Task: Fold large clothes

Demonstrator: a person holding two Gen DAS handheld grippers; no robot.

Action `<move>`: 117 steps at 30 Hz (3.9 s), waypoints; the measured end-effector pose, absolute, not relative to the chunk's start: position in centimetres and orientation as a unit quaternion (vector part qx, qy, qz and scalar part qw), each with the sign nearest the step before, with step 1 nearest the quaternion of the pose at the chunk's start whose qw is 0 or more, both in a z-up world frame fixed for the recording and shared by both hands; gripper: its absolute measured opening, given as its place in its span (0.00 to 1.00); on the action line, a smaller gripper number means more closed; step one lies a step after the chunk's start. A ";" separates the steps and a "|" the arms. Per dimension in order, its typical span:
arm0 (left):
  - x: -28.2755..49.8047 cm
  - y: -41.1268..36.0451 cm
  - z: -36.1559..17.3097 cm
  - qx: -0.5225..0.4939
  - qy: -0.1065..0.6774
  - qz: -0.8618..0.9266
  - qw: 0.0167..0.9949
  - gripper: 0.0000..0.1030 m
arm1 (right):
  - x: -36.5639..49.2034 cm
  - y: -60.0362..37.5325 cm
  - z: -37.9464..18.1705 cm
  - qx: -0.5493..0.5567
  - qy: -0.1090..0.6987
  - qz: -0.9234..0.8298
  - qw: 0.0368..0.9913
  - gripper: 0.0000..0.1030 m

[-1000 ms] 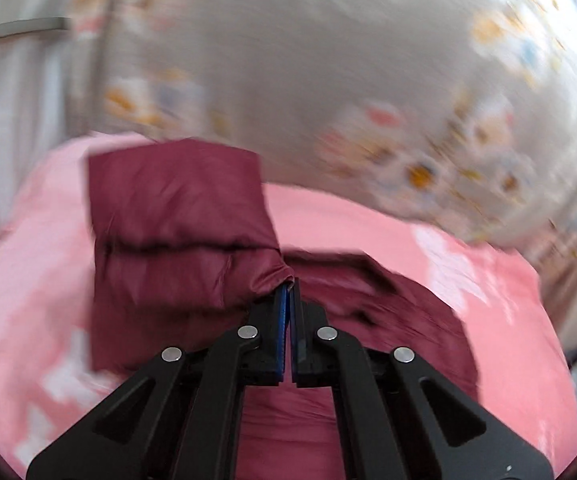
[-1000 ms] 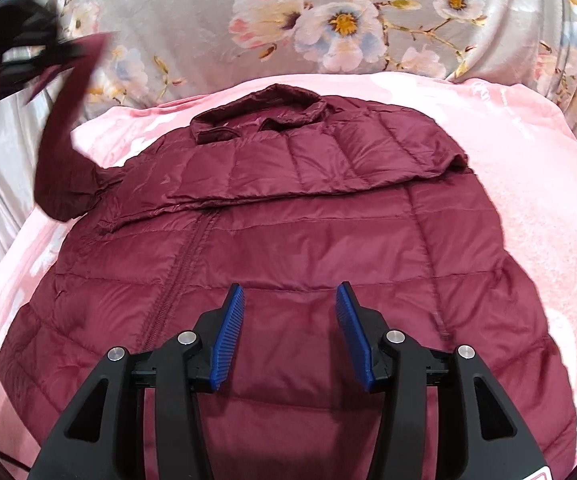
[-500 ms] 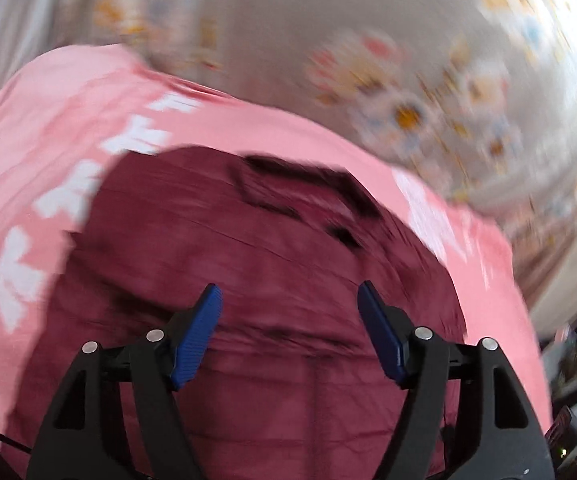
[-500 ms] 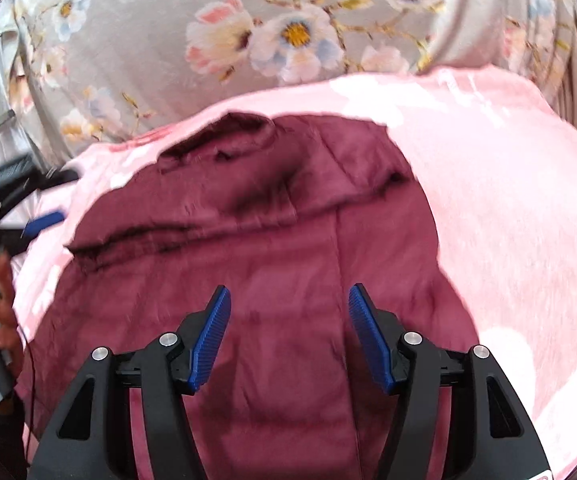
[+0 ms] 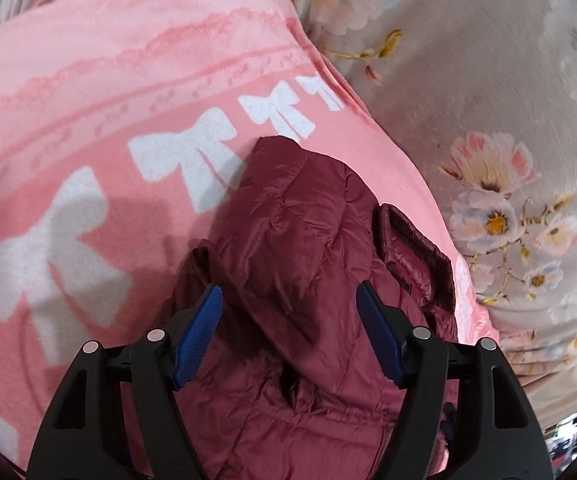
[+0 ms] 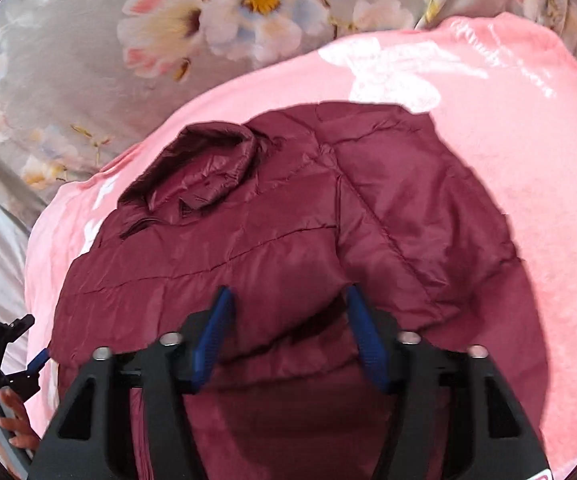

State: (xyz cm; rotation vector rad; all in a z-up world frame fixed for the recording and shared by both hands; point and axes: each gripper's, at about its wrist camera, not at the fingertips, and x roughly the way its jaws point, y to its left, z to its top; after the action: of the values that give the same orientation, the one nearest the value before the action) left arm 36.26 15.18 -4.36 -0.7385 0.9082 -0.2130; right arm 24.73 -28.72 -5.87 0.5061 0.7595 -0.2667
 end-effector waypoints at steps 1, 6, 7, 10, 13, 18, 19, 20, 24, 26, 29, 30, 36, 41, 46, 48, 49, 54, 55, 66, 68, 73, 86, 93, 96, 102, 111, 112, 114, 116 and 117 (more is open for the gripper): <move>36.7 15.0 -4.6 -0.351 0.432 -0.099 0.825 0.59 | 25.1 -28.6 -5.8 0.240 0.368 -0.122 0.890 0.16; 37.3 14.4 -4.7 -0.329 0.440 -0.076 0.832 0.22 | 23.9 -28.1 0.0 0.216 0.281 -0.094 0.930 0.02; 37.2 14.3 -4.5 -0.315 0.436 -0.069 0.840 0.13 | 23.2 -28.0 1.4 0.199 0.260 -0.097 0.940 0.02; 36.6 13.9 -4.3 -0.281 0.433 -0.050 0.855 0.05 | 22.1 -28.0 3.1 0.141 0.238 -0.123 0.953 0.02; 35.6 14.1 -4.7 -0.276 0.438 -0.059 0.854 0.05 | 22.6 -28.7 1.4 0.113 0.269 -0.138 0.946 0.02; 34.2 15.3 -5.1 -0.317 0.444 -0.084 0.834 0.12 | 23.4 -29.2 -0.9 0.125 0.296 -0.134 0.937 0.02; 34.2 15.3 -5.1 -0.322 0.445 -0.085 0.831 0.25 | 23.3 -29.2 -1.0 0.126 0.295 -0.133 0.938 0.02; 34.3 15.4 -5.1 -0.328 0.445 -0.086 0.829 0.37 | 23.2 -29.0 -0.9 0.127 0.294 -0.131 0.938 0.02; 35.5 15.7 -5.7 -0.353 0.446 -0.069 0.819 0.43 | 23.1 -28.7 -0.5 0.122 0.292 -0.129 0.940 0.02; 36.3 15.8 -6.3 -0.363 0.453 -0.060 0.812 0.43 | 22.8 -28.6 -0.4 0.123 0.292 -0.127 0.940 0.02; 37.3 15.9 -7.9 -0.381 0.474 -0.053 0.792 0.26 | 22.8 -28.6 -0.6 0.122 0.297 -0.126 0.939 0.02; 37.4 16.0 -8.0 -0.380 0.475 -0.047 0.793 0.13 | 23.0 -28.6 -0.8 0.119 0.303 -0.125 0.937 0.02; 33.4 17.4 -3.7 -0.360 0.388 -0.038 0.847 0.00 | 21.2 -27.8 0.6 0.130 0.258 -0.084 0.954 0.02; 34.5 15.4 -7.3 -0.296 0.445 -0.006 0.845 0.00 | 24.0 -29.7 -6.5 0.144 0.391 -0.119 0.901 0.02; 34.4 14.0 -8.2 -0.243 0.448 0.011 0.860 0.00 | 24.4 -29.0 -7.2 0.111 0.406 -0.131 0.898 0.02; 34.4 13.7 -7.8 -0.217 0.451 0.018 0.866 0.01 | 24.0 -28.8 -6.9 0.109 0.406 -0.132 0.898 0.04; 34.1 13.5 -7.4 -0.203 0.452 0.021 0.869 0.02 | 23.5 -28.8 -6.6 0.111 0.405 -0.136 0.897 0.06; 31.4 13.3 -3.2 -0.138 0.409 0.033 0.901 0.03 | 19.7 -28.7 -3.0 0.100 0.358 -0.181 0.910 0.23; 30.8 13.0 -1.9 -0.126 0.393 0.036 0.910 0.03 | 19.4 -28.7 -2.2 0.097 0.346 -0.187 0.914 0.23; 35.2 3.0 -2.0 -0.097 0.435 -0.047 0.894 0.04 | 26.6 -22.5 -2.2 0.058 0.373 -0.081 0.922 0.06; 35.5 2.4 -3.8 -0.094 0.450 -0.043 0.887 0.04 | 27.4 -22.2 -3.8 0.048 0.390 -0.082 0.916 0.06; 35.0 1.9 -6.3 -0.070 0.448 -0.031 0.891 0.04 | 27.1 -22.1 -6.9 0.041 0.407 -0.086 0.909 0.04; 34.0 -0.1 -6.7 -0.007 0.413 -0.004 0.911 0.03 | 26.9 -22.2 -7.9 0.051 0.402 -0.084 0.910 0.04; 33.9 -0.2 -6.2 0.003 0.419 -0.004 0.908 0.02 | 26.8 -23.0 -7.6 0.070 0.403 -0.073 0.910 0.05; 34.4 0.7 -4.6 -0.037 0.434 -0.038 0.899 0.03 | 26.7 -24.0 -6.2 0.114 0.401 -0.056 0.907 0.16; 38.6 1.2 2.0 -0.131 0.412 -0.080 0.898 0.40 | 28.8 -27.9 -1.3 0.238 0.344 -0.036 0.908 0.31; 46.9 -2.5 -1.4 -0.214 0.493 -0.096 0.838 0.41 | 35.8 -30.7 -4.0 0.375 0.356 -0.028 0.855 0.32; 47.2 -2.8 -2.0 -0.220 0.499 -0.098 0.833 0.40 | 36.3 -30.6 -4.3 0.376 0.361 -0.026 0.853 0.32; 47.9 -3.0 -2.9 -0.225 0.509 -0.102 0.825 0.32 | 37.3 -30.3 -4.8 0.369 0.371 -0.020 0.852 0.24; 47.9 -3.2 -3.3 -0.211 0.519 -0.106 0.822 0.06 | 37.2 -29.9 -4.4 0.343 0.372 -0.025 0.862 0.14; 47.7 -3.3 -3.4 -0.201 0.519 -0.107 0.824 0.06 | 36.8 -29.5 -3.5 0.307 0.369 -0.038 0.876 0.12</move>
State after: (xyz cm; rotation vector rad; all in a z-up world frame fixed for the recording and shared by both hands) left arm 47.67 -3.28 -3.40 -0.4282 1.1030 -0.2282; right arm 36.79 -29.48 -3.54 0.6407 0.7709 -0.0789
